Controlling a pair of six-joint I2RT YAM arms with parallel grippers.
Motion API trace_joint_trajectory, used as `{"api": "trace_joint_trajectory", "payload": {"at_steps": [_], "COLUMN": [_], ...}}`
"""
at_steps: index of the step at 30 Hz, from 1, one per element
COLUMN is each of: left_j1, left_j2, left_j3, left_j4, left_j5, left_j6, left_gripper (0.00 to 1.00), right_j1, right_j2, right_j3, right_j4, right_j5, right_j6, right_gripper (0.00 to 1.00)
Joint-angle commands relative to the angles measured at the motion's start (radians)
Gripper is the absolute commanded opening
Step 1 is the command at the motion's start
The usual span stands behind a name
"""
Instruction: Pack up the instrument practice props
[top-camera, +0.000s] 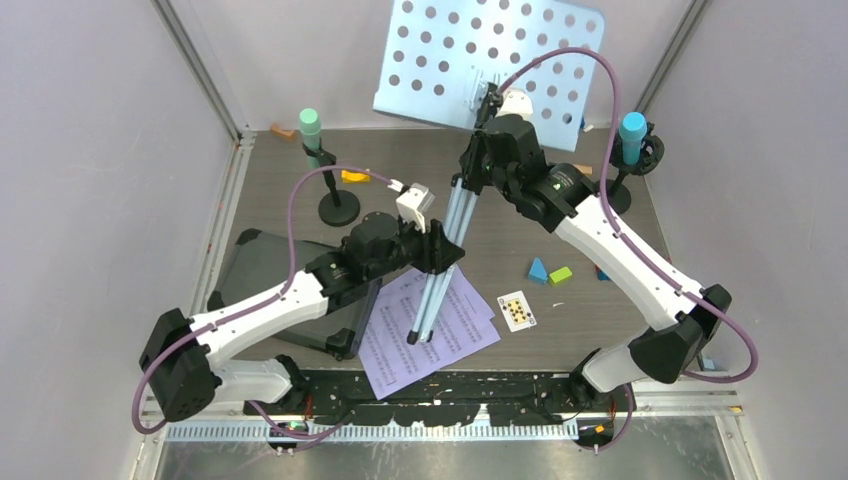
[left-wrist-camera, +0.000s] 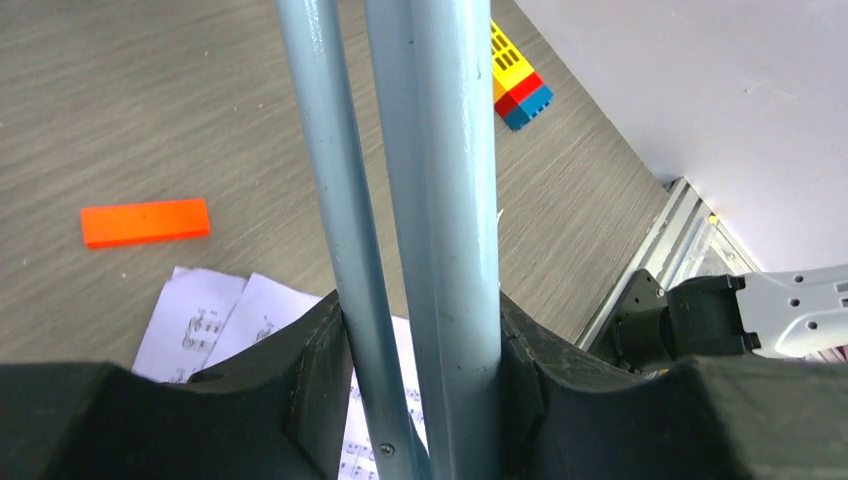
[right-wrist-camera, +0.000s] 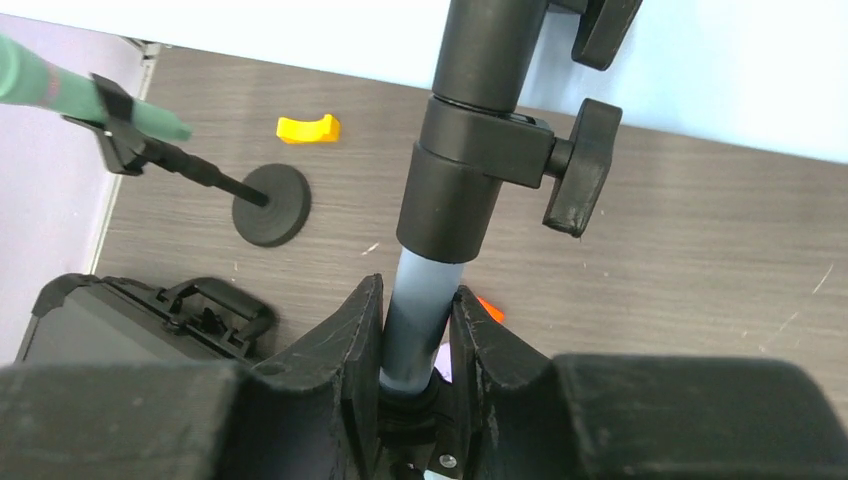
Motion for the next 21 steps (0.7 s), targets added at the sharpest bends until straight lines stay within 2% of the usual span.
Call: {"api": "trace_joint_trajectory", "payload": {"at_steps": [1,12,21], "left_j1": [-0.001,0.001,0.036], "left_j2": [-0.084,-0.049,0.038], "left_j3": [-0.021,-0.142,-0.174], "left_j4": [-0.003,0.048,0.091], "left_j5": [-0.046,-0.033,0.041], "left_j6": [0.002,-0.03,-0.028], "left_gripper": [0.0,0.0,0.0], "right_j1": [-0.023,-0.033,-0.072], "right_j2": [-0.061,-0.072,-0.035], "right_j3": [0.002,-0.218,-0.294], "right_j4": [0.17,0.252,0.254], "right_j5": [0.081,0.148,0.162], "right_j6": [0.011,0.104,0.154], "right_gripper": [0.0,0.0,0.0]}}
